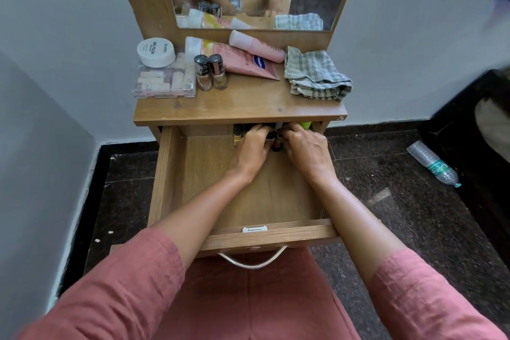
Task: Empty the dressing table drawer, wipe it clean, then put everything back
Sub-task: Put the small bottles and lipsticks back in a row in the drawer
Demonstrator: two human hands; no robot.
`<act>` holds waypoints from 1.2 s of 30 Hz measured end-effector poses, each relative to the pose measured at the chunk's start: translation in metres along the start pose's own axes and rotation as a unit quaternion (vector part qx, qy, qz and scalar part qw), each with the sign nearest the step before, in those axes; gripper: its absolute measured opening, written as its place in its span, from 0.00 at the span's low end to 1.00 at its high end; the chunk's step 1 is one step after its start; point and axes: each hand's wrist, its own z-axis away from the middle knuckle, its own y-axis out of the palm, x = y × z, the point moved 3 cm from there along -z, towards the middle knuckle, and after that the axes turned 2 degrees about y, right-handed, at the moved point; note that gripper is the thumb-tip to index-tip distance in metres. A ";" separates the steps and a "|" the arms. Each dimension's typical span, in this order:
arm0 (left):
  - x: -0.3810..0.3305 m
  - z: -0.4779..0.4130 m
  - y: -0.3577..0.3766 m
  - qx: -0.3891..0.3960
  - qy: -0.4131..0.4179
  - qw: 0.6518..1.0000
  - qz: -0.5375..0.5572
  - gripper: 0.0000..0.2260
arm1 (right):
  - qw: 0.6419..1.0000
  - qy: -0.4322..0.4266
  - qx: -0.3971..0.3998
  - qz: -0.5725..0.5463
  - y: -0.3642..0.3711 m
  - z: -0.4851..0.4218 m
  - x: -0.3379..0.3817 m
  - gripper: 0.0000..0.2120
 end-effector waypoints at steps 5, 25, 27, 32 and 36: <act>0.000 0.001 -0.003 -0.001 -0.007 1.000 0.000 0.13 | 1.000 -0.008 -0.016 0.016 -0.002 0.000 0.000 0.07; -0.017 0.008 -0.086 -0.081 0.101 0.991 -0.019 0.12 | 0.986 0.045 0.014 -0.160 -0.056 -0.012 0.020 0.09; -0.016 -0.001 -0.107 -0.103 0.107 0.988 -0.030 0.13 | 0.976 0.043 0.001 -0.213 -0.064 -0.030 0.032 0.09; -0.002 -0.026 -0.149 -0.172 0.087 0.979 -0.067 0.11 | 0.958 0.029 -0.016 -0.285 -0.073 -0.081 0.063 0.10; 0.011 -0.042 -0.159 -0.175 0.040 0.980 -0.081 0.13 | 0.956 0.004 0.008 -0.292 -0.069 -0.108 0.083 0.16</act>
